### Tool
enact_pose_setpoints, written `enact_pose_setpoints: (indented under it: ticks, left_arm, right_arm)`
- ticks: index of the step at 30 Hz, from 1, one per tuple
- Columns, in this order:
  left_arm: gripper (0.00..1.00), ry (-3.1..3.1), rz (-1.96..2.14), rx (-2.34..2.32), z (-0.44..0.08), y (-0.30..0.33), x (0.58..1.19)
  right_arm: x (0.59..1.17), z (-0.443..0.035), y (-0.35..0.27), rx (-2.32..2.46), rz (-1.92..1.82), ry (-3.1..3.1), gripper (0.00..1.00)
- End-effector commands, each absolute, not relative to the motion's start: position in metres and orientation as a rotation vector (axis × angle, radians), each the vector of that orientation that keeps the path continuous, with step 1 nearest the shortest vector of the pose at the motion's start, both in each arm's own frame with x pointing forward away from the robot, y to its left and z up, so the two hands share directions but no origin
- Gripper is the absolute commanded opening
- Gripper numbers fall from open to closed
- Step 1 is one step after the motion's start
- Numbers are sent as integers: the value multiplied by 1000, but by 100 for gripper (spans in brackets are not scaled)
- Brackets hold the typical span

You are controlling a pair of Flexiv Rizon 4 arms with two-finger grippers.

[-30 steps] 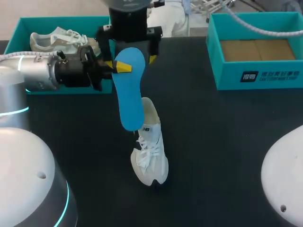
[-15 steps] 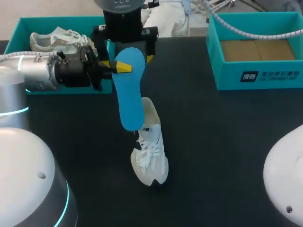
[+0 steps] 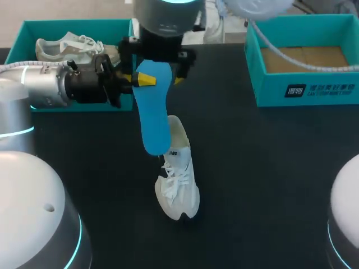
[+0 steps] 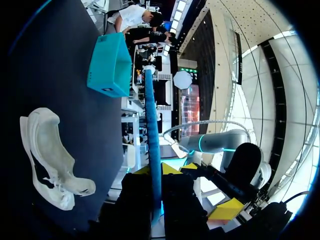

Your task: Take the shoe out of the shoebox, open the shoe tongue, remove and reinsert the insole, then place the shoe into the shoebox

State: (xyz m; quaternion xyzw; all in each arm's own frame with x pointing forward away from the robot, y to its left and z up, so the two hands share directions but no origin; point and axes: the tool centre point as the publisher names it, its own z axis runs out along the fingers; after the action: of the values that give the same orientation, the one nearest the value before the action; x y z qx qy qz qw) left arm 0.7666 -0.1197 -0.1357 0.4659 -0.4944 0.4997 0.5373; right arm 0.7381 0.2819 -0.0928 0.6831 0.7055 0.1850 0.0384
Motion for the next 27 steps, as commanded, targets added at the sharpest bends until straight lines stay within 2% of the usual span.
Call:
enact_pose_setpoints:
  ticks: [1,9,22,27]
  left_arm:
    - [0,-1176,1192,1111,-136,-119,765]
    - [0,-1176,1192,1111,-136,-119,765]
    - [0,-1176,1192,1111,-136,-119,765]
    - [0,-1176,1192,1111,-136,-119,765]
  right_arm:
    - [741,-99,246,2211,1114,2276,100]
    - [747,-95,231,2235,1413,2250,100]
    - [755,-95,222,2125,1514,2583,100]
    - [754,-97,228,2064,1662,2683,100]
